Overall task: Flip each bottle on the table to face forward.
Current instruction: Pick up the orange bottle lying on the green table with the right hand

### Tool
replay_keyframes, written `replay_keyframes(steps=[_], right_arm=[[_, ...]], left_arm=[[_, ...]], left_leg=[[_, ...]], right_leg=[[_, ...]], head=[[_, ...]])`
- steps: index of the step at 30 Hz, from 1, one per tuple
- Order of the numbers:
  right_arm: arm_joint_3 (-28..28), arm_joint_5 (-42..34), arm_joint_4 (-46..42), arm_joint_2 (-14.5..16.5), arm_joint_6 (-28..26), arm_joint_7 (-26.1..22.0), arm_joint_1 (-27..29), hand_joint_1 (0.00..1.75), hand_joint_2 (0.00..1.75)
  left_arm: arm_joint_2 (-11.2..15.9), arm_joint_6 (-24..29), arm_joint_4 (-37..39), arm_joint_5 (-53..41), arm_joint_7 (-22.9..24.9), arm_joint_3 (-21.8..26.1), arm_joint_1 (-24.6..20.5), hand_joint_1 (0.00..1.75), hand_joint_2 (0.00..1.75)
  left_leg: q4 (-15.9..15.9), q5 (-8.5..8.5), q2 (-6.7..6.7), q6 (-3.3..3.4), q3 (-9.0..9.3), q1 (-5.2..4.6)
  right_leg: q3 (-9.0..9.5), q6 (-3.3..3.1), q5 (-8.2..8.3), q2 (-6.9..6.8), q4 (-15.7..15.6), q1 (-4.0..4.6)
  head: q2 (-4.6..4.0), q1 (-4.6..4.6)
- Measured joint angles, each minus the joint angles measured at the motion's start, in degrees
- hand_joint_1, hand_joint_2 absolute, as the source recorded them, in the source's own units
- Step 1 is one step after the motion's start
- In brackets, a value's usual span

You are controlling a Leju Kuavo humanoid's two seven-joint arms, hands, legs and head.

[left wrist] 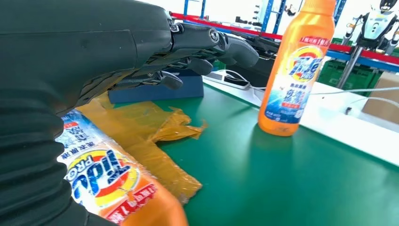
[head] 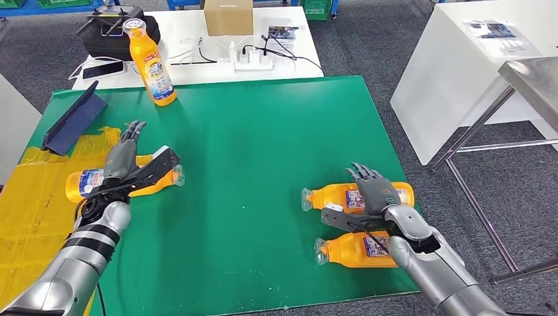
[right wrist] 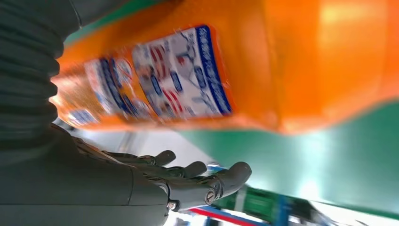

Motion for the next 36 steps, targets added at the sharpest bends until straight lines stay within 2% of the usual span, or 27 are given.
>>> replay_keyframes(steps=[10, 15, 16, 17, 19, 20, 21, 22, 28, 36], right_arm=[[-3.1, 1.6, 10.1, 0.1, -0.8, 0.4, -1.4, 0.00, 1.75], [-4.8, 1.6, 12.6, -0.1, -0.6, 0.4, -1.7, 0.02, 1.75], [-5.2, 1.6, 12.8, -0.1, -0.4, 0.5, -1.7, 0.11, 1.75], [-5.5, 1.7, 13.0, -0.1, -0.3, 0.7, -1.7, 0.29, 1.75], [-6.2, 2.0, 13.4, -0.2, -0.2, 1.0, -1.7, 1.07, 1.75], [-6.4, 2.2, 13.6, -0.2, -0.2, 1.2, -1.7, 1.41, 1.75], [-6.7, 2.5, 13.9, -0.2, -0.1, 1.3, -1.7, 1.68, 1.75], [-6.9, 2.7, 14.2, -0.2, -0.1, 1.3, -1.7, 1.74, 1.75], [-7.5, 3.9, 14.5, 0.5, -2.8, 1.2, -1.6, 1.75, 1.75], [-8.3, 4.4, 7.0, 4.6, -8.7, 0.1, 1.2, 1.75, 1.75]], left_arm=[[-3.1, -2.9, -4.8, 8.6, -4.5, -2.1, 0.0, 0.00, 1.75], [-3.8, -3.7, -8.8, 11.4, -4.6, -3.7, 0.5, 0.00, 1.75], [-3.8, -3.7, -9.3, 11.8, -4.4, -4.0, 0.6, 0.00, 1.75], [-3.8, -3.7, -9.7, 12.2, -4.3, -4.4, 0.7, 0.00, 1.75], [-3.8, -3.6, -10.5, 12.7, -4.2, -4.9, 0.9, 0.00, 1.75], [-3.8, -3.6, -10.7, 13.0, -4.3, -5.2, 1.1, 0.00, 1.75], [-3.8, -3.6, -11.0, 13.2, -4.3, -5.5, 1.2, 0.00, 1.75], [-3.8, -3.6, -11.2, 13.5, -4.4, -5.8, 1.3, 0.00, 1.75], [-3.9, -3.4, -13.2, 14.6, -4.4, -6.8, 2.4, 0.00, 1.75], [-3.4, -4.0, -20.2, 15.2, -3.3, -7.1, 6.8, 0.00, 1.75]], left_leg=[[0.0, -0.01, 0.06, 0.01, 0.06, 0.01], [0.0, -0.01, 0.03, 0.02, 0.18, 0.02], [0.0, 0.00, 0.01, 0.03, 0.19, 0.02], [0.0, 0.00, 0.00, 0.04, 0.20, 0.01], [0.0, 0.02, 0.00, 0.06, 0.20, 0.01], [0.0, 0.04, 0.01, 0.08, 0.20, 0.00], [0.0, 0.06, 0.01, 0.10, 0.20, 0.00], [0.0, 0.07, 0.01, 0.12, 0.19, -0.01], [0.0, 0.08, 0.02, 0.13, 0.19, -0.01], [0.0, 0.06, 0.04, 0.09, 0.11, 0.00]], right_leg=[[0.04, 0.00, 0.00, 0.02, 0.0, 0.01], [0.08, 0.00, -0.01, 0.02, 0.0, 0.01], [0.07, 0.00, -0.01, 0.01, 0.0, 0.01], [0.07, 0.00, -0.01, 0.01, 0.0, 0.01], [0.10, 0.03, 0.02, 0.02, 0.0, 0.00], [0.13, 0.05, 0.04, 0.02, 0.0, 0.00], [0.14, 0.06, 0.06, 0.02, 0.0, -0.01], [0.16, 0.08, 0.07, 0.02, 0.0, -0.02], [0.25, 0.10, 0.09, 0.02, 0.0, -0.01], [0.15, 0.09, 0.07, 0.01, 0.0, 0.03]], head=[[0.00, -0.01], [0.00, 0.00], [0.00, 0.00], [0.00, 0.00], [0.00, 0.01], [0.00, 0.01], [0.00, 0.01], [0.00, 0.01], [0.00, -0.01], [0.00, -0.02]])
